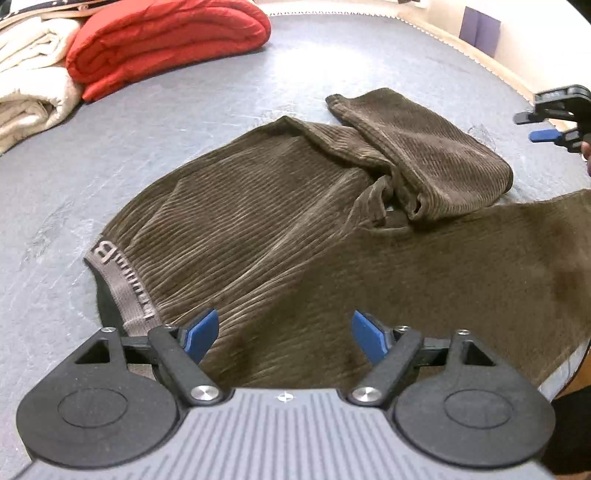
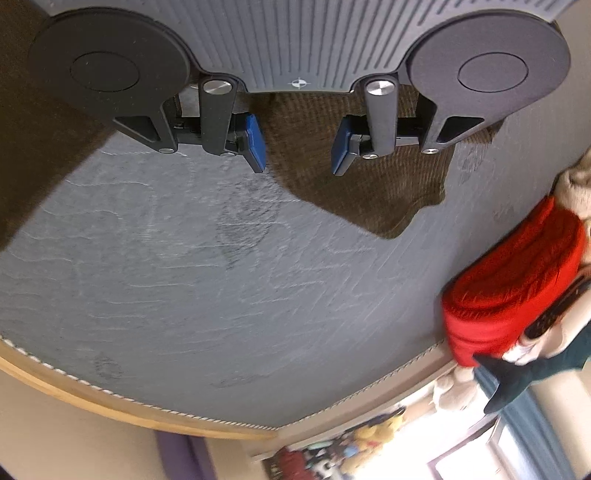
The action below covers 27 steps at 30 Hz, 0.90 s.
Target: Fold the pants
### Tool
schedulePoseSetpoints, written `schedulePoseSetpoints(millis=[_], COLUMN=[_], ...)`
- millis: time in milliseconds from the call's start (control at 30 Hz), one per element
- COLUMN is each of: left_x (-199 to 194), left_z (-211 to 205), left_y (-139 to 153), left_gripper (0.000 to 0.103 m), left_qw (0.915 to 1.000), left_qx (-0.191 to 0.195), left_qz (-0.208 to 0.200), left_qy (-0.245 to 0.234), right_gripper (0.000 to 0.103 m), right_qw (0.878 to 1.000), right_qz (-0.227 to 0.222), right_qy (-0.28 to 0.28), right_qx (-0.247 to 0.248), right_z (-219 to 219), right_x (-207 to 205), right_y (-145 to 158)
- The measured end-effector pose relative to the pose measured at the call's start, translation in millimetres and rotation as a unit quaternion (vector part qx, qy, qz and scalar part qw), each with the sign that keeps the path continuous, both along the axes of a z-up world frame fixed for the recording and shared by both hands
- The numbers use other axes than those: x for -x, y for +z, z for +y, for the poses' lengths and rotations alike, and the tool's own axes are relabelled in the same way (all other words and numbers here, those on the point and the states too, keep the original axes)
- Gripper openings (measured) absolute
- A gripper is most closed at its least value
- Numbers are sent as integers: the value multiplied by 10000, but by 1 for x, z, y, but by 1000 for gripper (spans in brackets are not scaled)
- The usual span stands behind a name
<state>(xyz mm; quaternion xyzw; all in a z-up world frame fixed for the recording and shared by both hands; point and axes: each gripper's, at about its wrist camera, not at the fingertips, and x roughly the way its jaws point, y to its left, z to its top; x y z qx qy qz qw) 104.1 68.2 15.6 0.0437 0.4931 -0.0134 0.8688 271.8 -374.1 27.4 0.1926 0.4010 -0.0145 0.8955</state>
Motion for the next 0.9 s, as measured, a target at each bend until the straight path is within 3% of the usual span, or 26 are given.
schedulePoseSetpoints(millis=[200, 400, 567, 600, 633, 667, 800, 900], left_x=[-19, -22, -24, -24, -23, -23, -21, -17], left_z=[-12, -5, 15, 19, 23, 26, 30, 23], left_y=[-8, -9, -7, -6, -5, -4, 1, 4], left_gripper=[84, 84, 84, 84, 84, 84, 84, 84], left_qw=[9998, 9997, 9999, 9999, 9999, 9999, 9996, 9998], left_qx=[73, 90, 75, 66, 61, 66, 132, 136], left_qz=[103, 122, 130, 116, 103, 92, 43, -14], left_qy=[-142, -187, -5, 36, 79, 125, 251, 159], right_gripper=[48, 50, 50, 38, 12, 7, 6, 6], right_qw=[9993, 9977, 9943, 9933, 9922, 9913, 9925, 9797], right_qz=[197, 540, 991, 1016, 1005, 985, 583, 180], right_qy=[289, 113, 346, 455, 575, 656, 961, 1961], right_qx=[138, 388, 177, 320, 460, 573, 474, 365], right_z=[18, 10, 13, 19, 25, 30, 43, 63], right_x=[-34, -66, -77, -77, -76, -74, -59, -36], right_y=[-21, -49, -66, -65, -64, -62, -37, -8])
